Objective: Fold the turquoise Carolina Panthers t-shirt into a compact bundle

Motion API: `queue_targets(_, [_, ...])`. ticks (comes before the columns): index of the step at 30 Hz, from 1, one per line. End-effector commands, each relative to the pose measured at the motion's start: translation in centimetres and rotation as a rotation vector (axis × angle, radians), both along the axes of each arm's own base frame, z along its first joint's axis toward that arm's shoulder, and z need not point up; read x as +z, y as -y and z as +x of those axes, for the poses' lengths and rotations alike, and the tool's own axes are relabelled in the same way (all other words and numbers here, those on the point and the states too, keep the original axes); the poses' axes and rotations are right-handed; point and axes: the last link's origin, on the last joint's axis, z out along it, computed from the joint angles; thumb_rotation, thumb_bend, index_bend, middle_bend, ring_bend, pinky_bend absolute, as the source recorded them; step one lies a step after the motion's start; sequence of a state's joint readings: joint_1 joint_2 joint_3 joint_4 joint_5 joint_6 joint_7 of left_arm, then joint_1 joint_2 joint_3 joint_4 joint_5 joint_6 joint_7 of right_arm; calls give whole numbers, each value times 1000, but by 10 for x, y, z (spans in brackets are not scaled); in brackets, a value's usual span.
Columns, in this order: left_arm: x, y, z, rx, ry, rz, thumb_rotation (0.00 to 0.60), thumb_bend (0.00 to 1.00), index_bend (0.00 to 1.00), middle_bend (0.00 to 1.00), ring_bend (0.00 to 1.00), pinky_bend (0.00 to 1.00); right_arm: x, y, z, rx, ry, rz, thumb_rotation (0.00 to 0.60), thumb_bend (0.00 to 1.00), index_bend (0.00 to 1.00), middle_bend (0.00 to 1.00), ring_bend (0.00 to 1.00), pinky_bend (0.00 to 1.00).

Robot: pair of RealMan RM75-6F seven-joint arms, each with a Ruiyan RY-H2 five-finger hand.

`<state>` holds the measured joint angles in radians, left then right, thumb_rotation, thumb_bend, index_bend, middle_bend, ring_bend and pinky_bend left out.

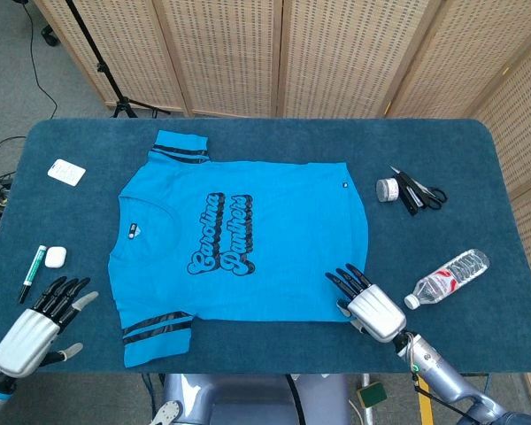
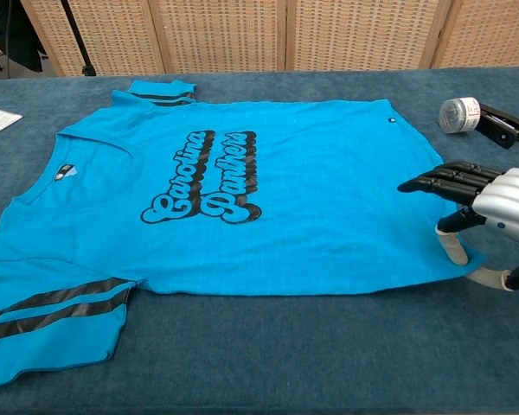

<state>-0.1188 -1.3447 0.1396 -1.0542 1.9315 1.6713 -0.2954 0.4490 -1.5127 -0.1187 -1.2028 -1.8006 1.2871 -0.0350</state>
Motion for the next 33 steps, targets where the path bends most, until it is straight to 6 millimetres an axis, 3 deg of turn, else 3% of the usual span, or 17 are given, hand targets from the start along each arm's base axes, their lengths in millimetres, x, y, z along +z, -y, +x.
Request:
queue_targets(1, [-18,1,-5,-83,1,-78,600,94,157,0,0,0,0,1,-1,-4,1,-2,600,414,649,74,0,0])
queue_targets(11, [-36,-26,-14,-199,-77,-125,600,120,316,0,0,0,0,3,-2,-15,-1,-3,600,414,649,75,0,0])
queue_targets(33, [-65,-38,-14,-265,-85,-165,600,128,419,0,0,0,0,7,-4,-29,-11,-11,600,440,652,74,0,0])
